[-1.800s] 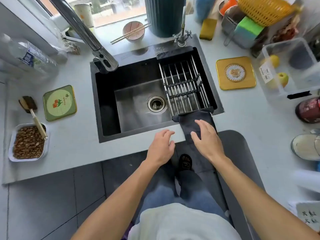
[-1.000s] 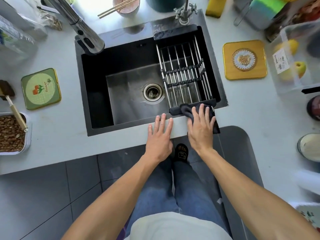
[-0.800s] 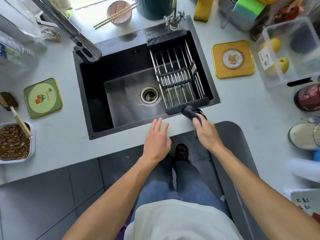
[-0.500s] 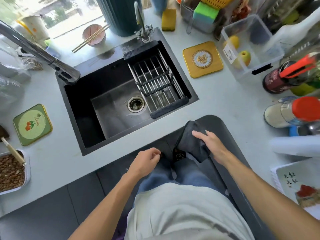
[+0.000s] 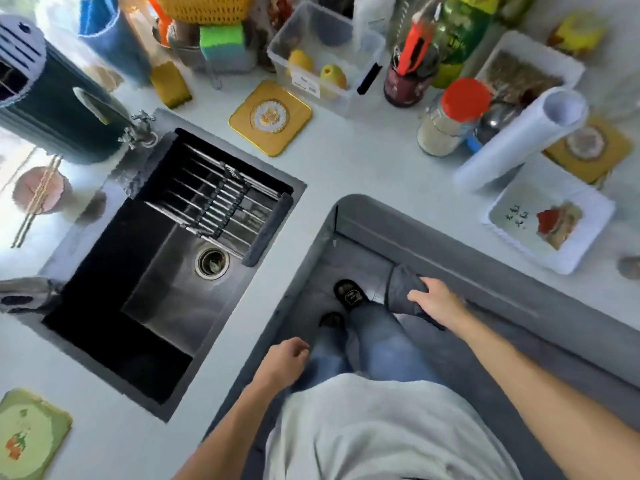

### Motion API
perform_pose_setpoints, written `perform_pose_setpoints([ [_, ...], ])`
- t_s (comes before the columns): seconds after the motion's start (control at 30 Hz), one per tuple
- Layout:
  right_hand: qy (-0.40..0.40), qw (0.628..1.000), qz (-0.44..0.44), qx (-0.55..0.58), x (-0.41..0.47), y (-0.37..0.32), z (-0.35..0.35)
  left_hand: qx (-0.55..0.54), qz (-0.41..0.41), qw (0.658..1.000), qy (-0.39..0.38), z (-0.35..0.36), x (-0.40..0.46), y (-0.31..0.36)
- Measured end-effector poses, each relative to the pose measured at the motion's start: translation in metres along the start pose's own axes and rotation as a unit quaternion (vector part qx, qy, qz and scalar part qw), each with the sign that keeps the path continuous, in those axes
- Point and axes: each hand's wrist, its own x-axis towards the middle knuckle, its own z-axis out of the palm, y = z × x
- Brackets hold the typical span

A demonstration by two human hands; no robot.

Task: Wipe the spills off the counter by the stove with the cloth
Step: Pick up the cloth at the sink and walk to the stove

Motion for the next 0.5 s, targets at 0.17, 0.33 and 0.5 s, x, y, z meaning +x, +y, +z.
perform_pose_setpoints([
  [0.17, 0.044, 0.989, 0.122, 0.075, -0.063, 0.107, 0.011, 0.134, 0.061, 0.987, -0.068, -0.005, 0.012, 0.038],
  [0.33, 0.115, 0.935, 0.262, 0.211, -0.135, 0.219, 0.045, 0.249, 0.145, 0.953, -0.095, 0.014, 0.015, 0.119],
  [0.5, 0.145, 0.874, 0.337, 0.32, -0.205, 0.299, 0.095, 0.327, 0.206, 0.914, -0.121, 0.067, 0.01, 0.207],
])
